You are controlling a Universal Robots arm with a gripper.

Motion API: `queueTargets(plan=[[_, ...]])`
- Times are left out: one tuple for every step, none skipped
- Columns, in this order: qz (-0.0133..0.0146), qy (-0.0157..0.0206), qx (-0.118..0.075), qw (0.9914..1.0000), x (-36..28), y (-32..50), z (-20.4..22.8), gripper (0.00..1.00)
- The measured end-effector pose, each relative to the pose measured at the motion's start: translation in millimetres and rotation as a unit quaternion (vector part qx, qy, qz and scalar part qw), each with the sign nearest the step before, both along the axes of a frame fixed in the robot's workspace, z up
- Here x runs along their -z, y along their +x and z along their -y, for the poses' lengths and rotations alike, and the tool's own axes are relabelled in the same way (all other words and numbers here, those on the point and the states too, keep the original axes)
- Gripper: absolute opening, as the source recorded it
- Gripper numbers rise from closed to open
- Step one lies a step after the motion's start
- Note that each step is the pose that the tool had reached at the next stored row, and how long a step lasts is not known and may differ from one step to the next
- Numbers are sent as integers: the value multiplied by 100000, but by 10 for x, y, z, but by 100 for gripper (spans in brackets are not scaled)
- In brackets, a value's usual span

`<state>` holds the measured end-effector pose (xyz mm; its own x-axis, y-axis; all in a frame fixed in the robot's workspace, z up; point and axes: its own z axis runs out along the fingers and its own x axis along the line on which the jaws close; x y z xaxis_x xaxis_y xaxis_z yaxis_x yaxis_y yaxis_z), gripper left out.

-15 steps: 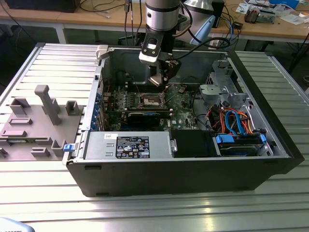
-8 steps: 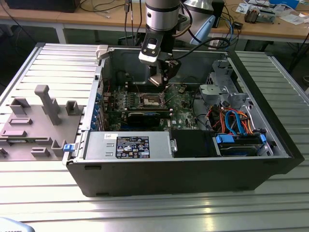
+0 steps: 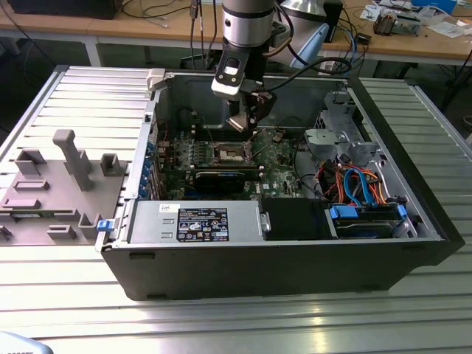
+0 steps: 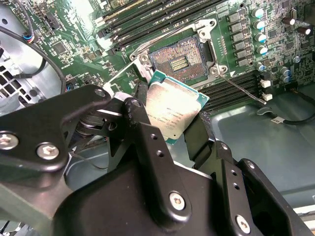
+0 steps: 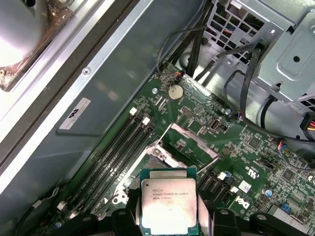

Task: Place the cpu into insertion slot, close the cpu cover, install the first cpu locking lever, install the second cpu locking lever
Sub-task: 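Place the cpu into insertion slot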

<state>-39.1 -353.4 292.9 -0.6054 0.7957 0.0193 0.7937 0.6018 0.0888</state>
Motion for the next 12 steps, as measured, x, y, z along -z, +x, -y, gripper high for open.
queueTargets(plan=[[0,-1,42,100000,0,0,0,55],[-1,0,82,100000,0,0,0,55],[4,1,127,100000,0,0,0,55],[1,1,168,100000,0,0,0,55],[2,-1,214,100000,0,0,0,55],[-1,1,306,100000,0,0,0,55],[-1,-1,371,99999,0,0,0,55],[0,0,408,99999,0,0,0,55],[2,3,474,99999,1,0,0,55],[1,0,516,99999,0,0,0,55],[0,-2,578,99998,0,0,0,55],[0,0,617,99998,0,0,0,55]])
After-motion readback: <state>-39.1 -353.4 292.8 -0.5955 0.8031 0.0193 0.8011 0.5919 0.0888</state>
